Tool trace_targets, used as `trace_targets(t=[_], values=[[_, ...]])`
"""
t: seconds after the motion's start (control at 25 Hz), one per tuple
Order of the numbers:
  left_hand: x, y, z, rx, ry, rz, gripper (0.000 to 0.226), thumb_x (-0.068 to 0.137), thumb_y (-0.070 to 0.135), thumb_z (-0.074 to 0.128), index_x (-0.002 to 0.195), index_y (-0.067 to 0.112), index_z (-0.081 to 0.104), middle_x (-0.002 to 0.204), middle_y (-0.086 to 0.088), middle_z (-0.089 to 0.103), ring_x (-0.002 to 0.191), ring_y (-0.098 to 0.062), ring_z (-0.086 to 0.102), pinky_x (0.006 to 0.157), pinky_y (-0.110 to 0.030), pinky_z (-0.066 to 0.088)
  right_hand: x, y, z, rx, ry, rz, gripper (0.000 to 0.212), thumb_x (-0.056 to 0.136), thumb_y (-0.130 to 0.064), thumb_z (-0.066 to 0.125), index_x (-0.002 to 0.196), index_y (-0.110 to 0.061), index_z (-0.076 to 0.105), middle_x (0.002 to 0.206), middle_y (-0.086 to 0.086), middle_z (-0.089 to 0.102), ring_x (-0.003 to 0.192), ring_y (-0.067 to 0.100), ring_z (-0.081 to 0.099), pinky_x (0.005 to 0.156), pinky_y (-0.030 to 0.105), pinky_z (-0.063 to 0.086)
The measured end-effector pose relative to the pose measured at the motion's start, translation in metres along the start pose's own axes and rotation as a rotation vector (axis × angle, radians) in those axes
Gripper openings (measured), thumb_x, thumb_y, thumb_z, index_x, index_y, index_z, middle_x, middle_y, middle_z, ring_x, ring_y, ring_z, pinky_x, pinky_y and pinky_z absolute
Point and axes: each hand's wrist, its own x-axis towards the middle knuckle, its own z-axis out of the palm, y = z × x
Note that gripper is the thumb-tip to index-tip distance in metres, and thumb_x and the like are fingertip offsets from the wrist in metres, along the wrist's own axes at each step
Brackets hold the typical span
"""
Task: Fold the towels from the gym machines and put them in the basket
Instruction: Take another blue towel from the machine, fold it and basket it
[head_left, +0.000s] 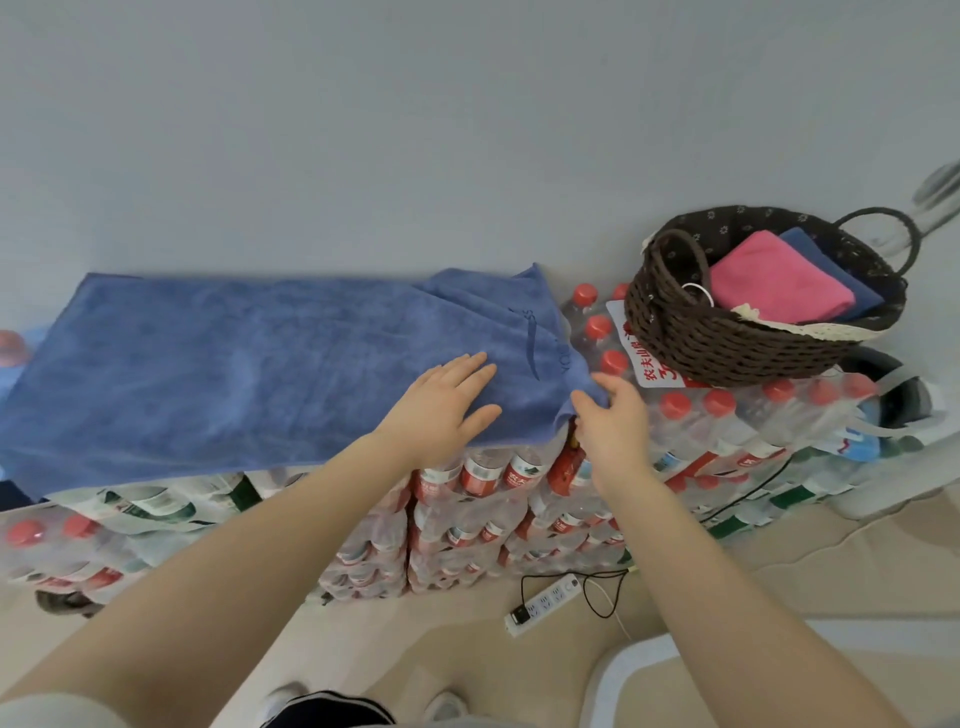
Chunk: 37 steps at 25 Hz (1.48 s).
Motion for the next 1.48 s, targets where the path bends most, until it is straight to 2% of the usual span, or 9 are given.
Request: trace_targets(t=[0.32,0.48,0.68,0.76,0.84,0.92,1.08,1.28,1.48], values=[[-0.097,-0.106,-0.044,-0.204,0.305,-0.393,0.043,0.096,0.025,0.043,0.136,0.008,0.041,0.150,-0.008,0.029,0.142,-0.024,0.015,0.114,-0.030,0.011,-0.033,-0.074,0.129,-0.300,-0.272,-0.575,0.036,0.089,0.002,0.043,0.122,-0.008,0.054,0.123,0.004,0.056,0.106,0.012,0.050,0.076,0.001,0.030],[-0.163,-0.175,-0.064,-0.118,0.317,-0.599,0.044,0.094,0.004,0.038,0.137,0.005,0.037,0.151,-0.017,0.022,0.141,-0.032,0.017,0.113,-0.037,0.017,-0.080,-0.099,0.215,-0.208,-0.461,-0.613,0.049,0.081,0.011,0.037,0.123,-0.011,0.048,0.101,-0.004,0.053,0.090,0.013,0.049,0.069,0.016,0.036],[-0.223,-0.231,-0.067,-0.257,0.367,-0.790,0.045,0.092,0.001,0.036,0.137,-0.001,0.033,0.147,-0.023,0.027,0.136,-0.034,0.025,0.111,-0.036,0.019,-0.137,-0.096,0.293,-0.229,-0.672,-0.544,0.036,0.084,0.008,0.034,0.108,-0.015,0.048,0.101,-0.001,0.063,0.075,0.011,0.051,0.055,0.014,0.036],[-0.234,-0.246,-0.067,-0.351,0.387,-0.870,0.040,0.091,0.004,0.041,0.130,-0.004,0.040,0.131,-0.023,0.044,0.121,-0.034,0.041,0.102,-0.038,0.031,-0.149,-0.088,0.310,-0.306,-0.683,-0.550,0.024,0.087,0.004,0.037,0.093,-0.017,0.047,0.099,0.002,0.065,0.064,0.007,0.046,0.052,0.019,0.032],[-0.242,-0.254,-0.067,-0.536,0.345,-0.929,0.026,0.092,0.015,0.046,0.108,-0.004,0.051,0.091,-0.013,0.056,0.079,-0.026,0.053,0.071,-0.035,0.044,-0.157,-0.079,0.323,-0.358,-0.688,-0.524,0.021,0.090,-0.001,0.040,0.084,-0.018,0.049,0.098,0.007,0.067,0.067,0.012,0.051,0.055,0.023,0.037],[-0.248,-0.255,-0.069,-0.791,0.254,-0.978,0.024,0.091,0.026,0.051,0.081,0.005,0.049,0.066,-0.002,0.042,0.056,-0.015,0.037,0.052,-0.024,0.032,-0.161,-0.069,0.332,-0.389,-0.673,-0.498,0.022,0.090,-0.002,0.043,0.079,-0.019,0.051,0.097,0.007,0.067,0.083,0.020,0.059,0.069,0.032,0.047],[-0.254,-0.262,-0.066,-0.890,0.227,-0.948,0.025,0.089,0.026,0.055,0.073,0.010,0.045,0.068,-0.001,0.044,0.061,-0.014,0.038,0.057,-0.024,0.032,-0.164,-0.054,0.338,-0.474,-0.566,-0.536,0.008,0.088,-0.008,0.055,0.085,-0.011,0.062,0.095,0.004,0.064,0.081,0.018,0.057,0.073,0.024,0.043],[-0.245,-0.248,-0.085,-0.999,0.418,-0.589,0.007,0.090,0.022,0.053,0.089,0.015,0.054,0.079,-0.007,0.066,0.070,-0.015,0.062,0.075,-0.029,0.050,-0.178,-0.058,0.332,-0.249,-0.417,-0.514,0.007,0.086,-0.012,0.061,0.079,-0.012,0.059,0.068,-0.014,0.056,0.064,0.001,0.054,0.058,0.009,0.041],[-0.226,-0.235,-0.094,-1.008,0.390,-0.407,0.008,0.089,0.016,0.056,0.091,0.022,0.062,0.071,0.004,0.063,0.067,-0.007,0.058,0.077,-0.031,0.051,-0.196,-0.065,0.327,-0.114,-0.355,-0.613,0.009,0.085,-0.007,0.061,0.081,-0.015,0.061,0.070,-0.012,0.058,0.064,-0.008,0.054,0.061,0.005,0.041]])
